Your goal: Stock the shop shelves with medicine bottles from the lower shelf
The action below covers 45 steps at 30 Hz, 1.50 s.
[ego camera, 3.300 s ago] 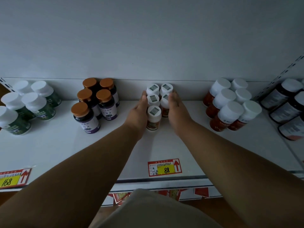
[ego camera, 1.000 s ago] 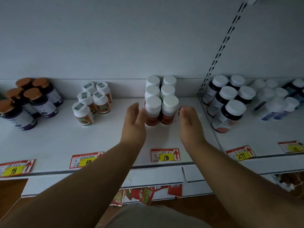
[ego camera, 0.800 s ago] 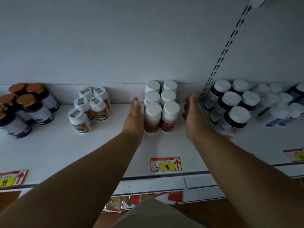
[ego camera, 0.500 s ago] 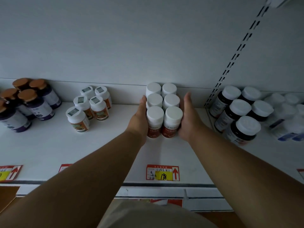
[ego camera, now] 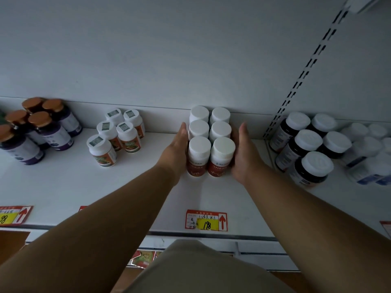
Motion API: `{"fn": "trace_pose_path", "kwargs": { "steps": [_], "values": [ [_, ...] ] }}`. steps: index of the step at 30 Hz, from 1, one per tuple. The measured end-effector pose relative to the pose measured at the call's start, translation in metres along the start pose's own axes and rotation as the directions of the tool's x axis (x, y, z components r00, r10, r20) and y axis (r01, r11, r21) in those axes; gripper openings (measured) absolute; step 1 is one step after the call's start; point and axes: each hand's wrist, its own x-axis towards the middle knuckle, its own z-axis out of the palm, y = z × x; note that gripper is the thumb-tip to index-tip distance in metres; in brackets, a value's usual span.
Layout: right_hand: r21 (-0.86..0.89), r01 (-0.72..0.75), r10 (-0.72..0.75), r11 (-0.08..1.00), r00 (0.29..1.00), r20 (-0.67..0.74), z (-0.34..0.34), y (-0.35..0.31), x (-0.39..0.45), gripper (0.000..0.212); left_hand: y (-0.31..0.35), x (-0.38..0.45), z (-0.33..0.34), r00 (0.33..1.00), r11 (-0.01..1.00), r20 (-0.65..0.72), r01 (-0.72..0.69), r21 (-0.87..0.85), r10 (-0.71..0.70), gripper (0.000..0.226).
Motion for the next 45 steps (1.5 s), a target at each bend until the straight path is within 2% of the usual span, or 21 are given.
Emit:
{"fn": "trace_pose_path", "kwargs": {
  "steps": [3,5,7,9,12,14,19,25,31,36,38,41,45],
  "values": [
    [-0.18,0.053,-0.051,0.982,0.999,0.013,-0.015,0.008,-0.017,0.084,-0.011,-0.008,-0.021,0.986,0.979,0.017,-0.167,0.119,0.166,0.041],
    [-0.351,0.118,-0.093,0.929,0.992,0.089,-0.024,0.015,-0.032,0.077,-0.024,-0.016,-0.038,0.973,0.93,0.071,-0.231,0.286,0.22,0.052],
    [-0.531,0.231,-0.145,0.815,0.969,0.199,-0.027,0.017,-0.045,0.062,-0.033,-0.021,-0.049,0.948,0.801,0.229,-0.311,0.512,0.221,0.075],
    [-0.619,0.29,-0.163,0.73,0.953,0.255,-0.029,0.019,-0.046,0.061,-0.032,-0.022,-0.047,0.909,0.641,0.352,-0.409,0.65,0.223,0.086],
    [-0.712,0.348,-0.22,0.61,0.938,0.27,-0.028,0.027,-0.04,0.064,-0.03,-0.019,-0.035,0.887,0.454,0.311,-0.445,0.772,0.341,0.074],
    [-0.731,0.379,-0.256,0.568,0.925,0.28,-0.028,0.03,-0.037,0.066,-0.032,-0.017,-0.032,0.886,0.412,0.267,-0.42,0.808,0.379,0.068],
    [-0.763,0.369,-0.272,0.53,0.927,0.259,-0.027,0.031,-0.036,0.063,-0.034,-0.016,-0.032,0.881,0.372,0.264,-0.415,0.83,0.392,0.07],
    [-0.777,0.352,-0.261,0.522,0.933,0.248,-0.025,0.031,-0.036,0.066,-0.031,-0.021,-0.031,0.884,0.405,0.253,-0.414,0.815,0.393,0.06],
    [-0.793,0.327,-0.256,0.513,0.941,0.222,-0.023,0.031,-0.039,0.066,-0.031,-0.021,-0.033,0.882,0.4,0.258,-0.417,0.816,0.394,0.063],
    [-0.775,0.296,-0.24,0.558,0.952,0.191,-0.021,0.027,-0.048,0.065,-0.034,-0.024,-0.033,0.897,0.422,0.218,-0.381,0.823,0.384,0.071],
    [-0.771,0.289,-0.23,0.568,0.955,0.188,-0.022,0.027,-0.057,0.071,-0.036,-0.032,-0.034,0.903,0.428,0.183,-0.353,0.832,0.389,0.076],
    [-0.838,0.236,-0.222,0.492,0.965,0.142,-0.029,0.029,-0.073,0.094,-0.042,-0.058,-0.037,0.906,0.435,0.1,-0.292,0.852,0.411,0.083],
    [-0.846,0.248,-0.262,0.473,0.956,0.133,-0.047,0.032,-0.101,0.097,-0.061,-0.107,-0.025,0.865,0.396,0.082,-0.309,0.865,0.495,0.073]
  ]
}}
